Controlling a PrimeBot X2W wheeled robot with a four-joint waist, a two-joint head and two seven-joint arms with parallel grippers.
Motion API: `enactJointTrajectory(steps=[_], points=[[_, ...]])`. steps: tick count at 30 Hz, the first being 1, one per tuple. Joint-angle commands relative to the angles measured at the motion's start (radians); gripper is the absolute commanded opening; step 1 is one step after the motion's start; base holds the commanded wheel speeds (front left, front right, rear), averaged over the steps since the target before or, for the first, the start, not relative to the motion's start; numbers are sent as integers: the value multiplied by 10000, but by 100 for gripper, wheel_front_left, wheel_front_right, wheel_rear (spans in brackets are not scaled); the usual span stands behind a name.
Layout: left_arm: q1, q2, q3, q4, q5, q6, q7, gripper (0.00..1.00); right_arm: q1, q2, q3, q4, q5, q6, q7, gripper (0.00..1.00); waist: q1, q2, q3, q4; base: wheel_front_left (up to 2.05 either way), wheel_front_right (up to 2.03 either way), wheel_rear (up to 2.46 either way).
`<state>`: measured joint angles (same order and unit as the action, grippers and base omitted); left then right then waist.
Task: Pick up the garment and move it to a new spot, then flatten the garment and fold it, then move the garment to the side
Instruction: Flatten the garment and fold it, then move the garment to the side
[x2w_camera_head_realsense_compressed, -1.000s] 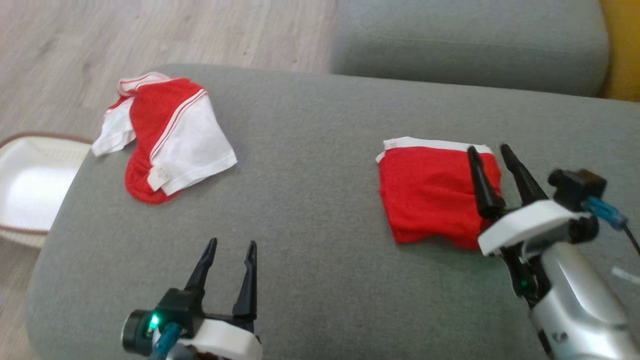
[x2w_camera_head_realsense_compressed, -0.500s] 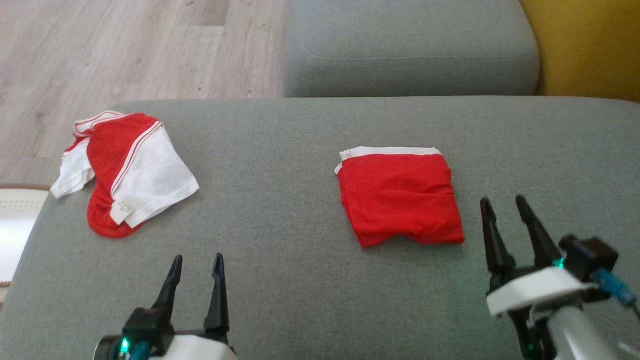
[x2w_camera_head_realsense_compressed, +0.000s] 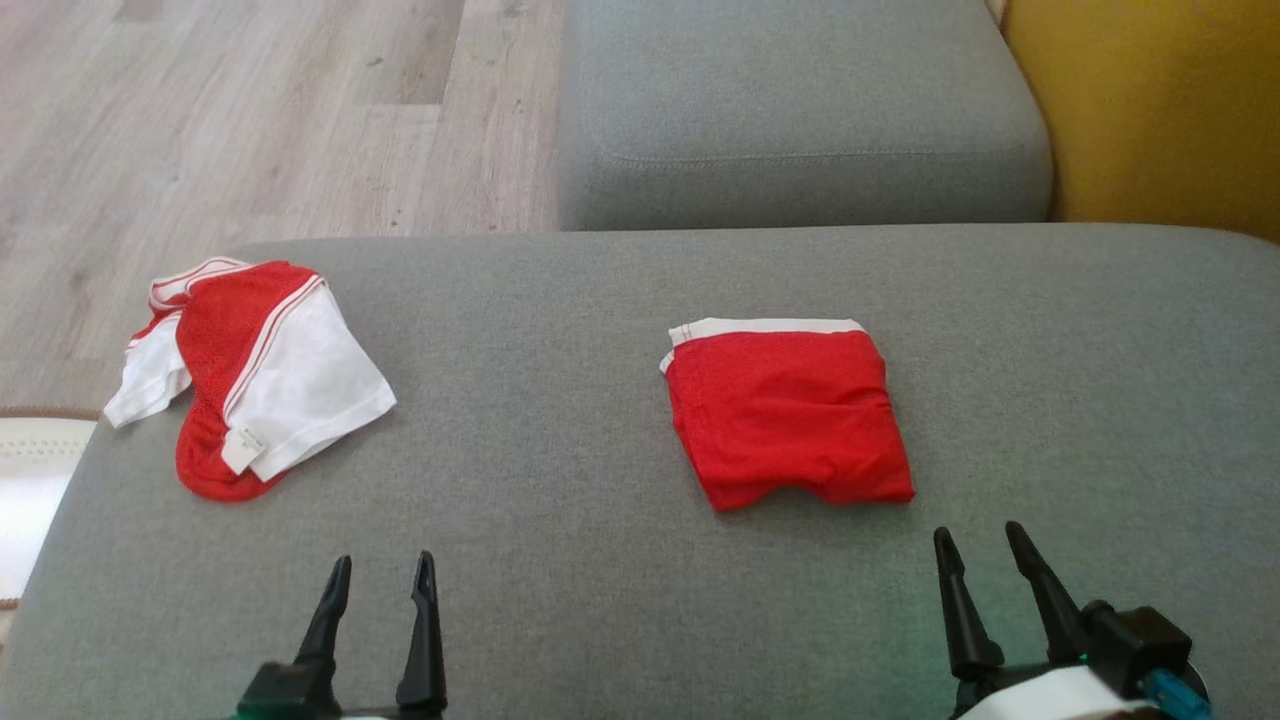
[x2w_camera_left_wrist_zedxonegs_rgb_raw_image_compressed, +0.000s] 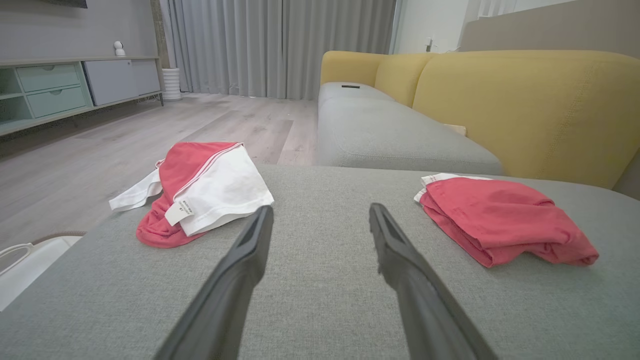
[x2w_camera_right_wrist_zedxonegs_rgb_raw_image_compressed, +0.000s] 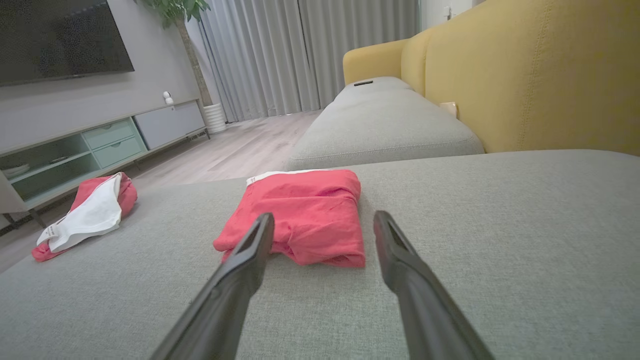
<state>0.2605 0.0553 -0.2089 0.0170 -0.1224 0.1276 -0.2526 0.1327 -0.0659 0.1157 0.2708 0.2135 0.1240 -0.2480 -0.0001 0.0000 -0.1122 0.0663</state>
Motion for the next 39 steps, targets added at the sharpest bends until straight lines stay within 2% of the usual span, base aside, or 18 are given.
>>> enactJointTrajectory(steps=[1, 39], points=[[-382, -51, 352, -290, 122, 57, -91, 100, -338, 6, 96, -338, -105, 67, -136, 100, 1, 0, -42, -8, 0, 0, 0], [-64, -51, 362, 123, 281, 9, -92, 100, -355, 155, 161, -94, 34, 67, -137, 100, 1, 0, -465, -265, 0, 0, 0]])
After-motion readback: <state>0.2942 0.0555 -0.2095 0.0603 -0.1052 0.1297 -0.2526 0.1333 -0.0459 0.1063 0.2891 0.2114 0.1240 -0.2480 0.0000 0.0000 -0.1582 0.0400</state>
